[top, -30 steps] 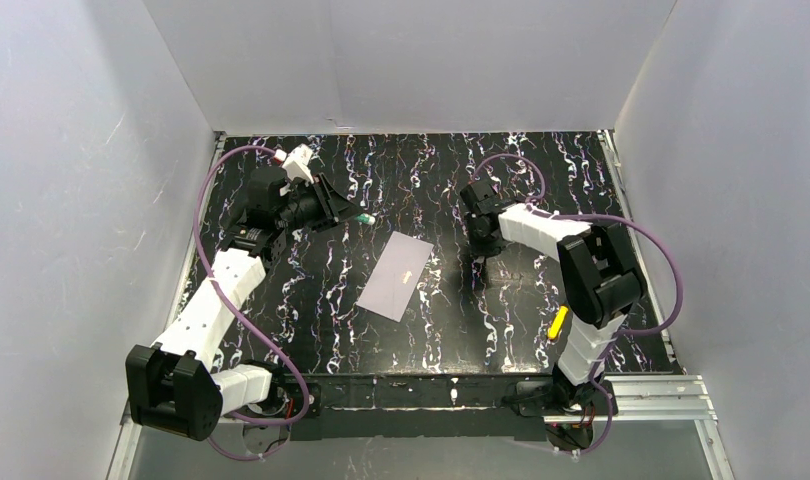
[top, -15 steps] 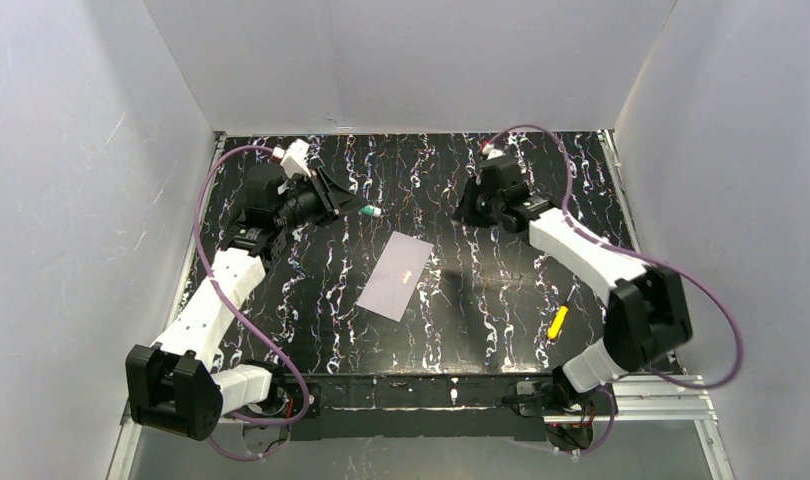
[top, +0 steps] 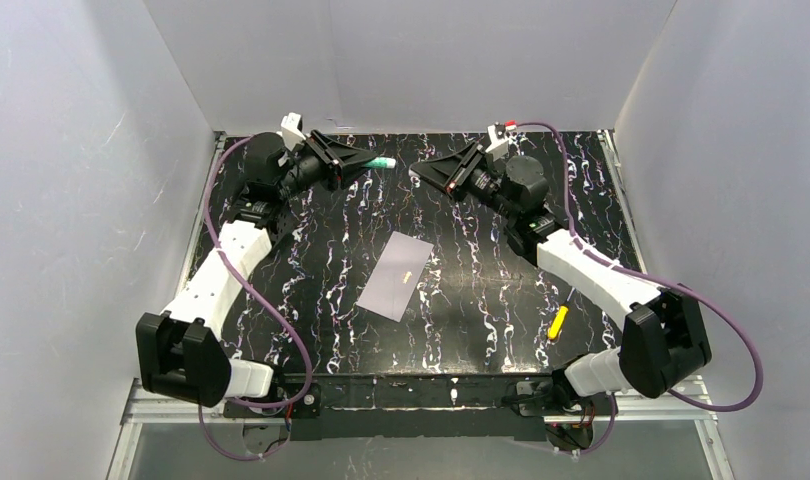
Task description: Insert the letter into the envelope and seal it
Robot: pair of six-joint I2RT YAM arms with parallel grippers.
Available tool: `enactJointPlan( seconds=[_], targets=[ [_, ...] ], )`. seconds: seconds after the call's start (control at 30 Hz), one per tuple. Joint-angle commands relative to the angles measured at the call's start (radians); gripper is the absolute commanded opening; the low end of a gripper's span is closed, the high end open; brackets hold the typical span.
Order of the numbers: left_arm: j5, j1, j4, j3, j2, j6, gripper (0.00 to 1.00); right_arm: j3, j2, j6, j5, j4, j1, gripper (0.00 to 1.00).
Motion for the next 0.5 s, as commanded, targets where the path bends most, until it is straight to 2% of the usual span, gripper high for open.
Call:
enactJointPlan(
  seconds=[0.0,0.13,0.47],
  targets=[
    [0.056,-0.002,0.077,0.049,0.004,-0.156,0.0,0.076,-0.016,0.127,-0.028,0.179,0.015,0.03],
    [0.074,-0.002,0.11,0.067,0.013,-0.182,0.0,0.119,-0.011,0.072,-0.027,0.08,0.026,0.03],
    [0.104,-0.003,0.141,0.058,0.003,-0.201,0.0,0.155,-0.011,-0.016,0.002,0.002,0.036,0.03]
  ],
)
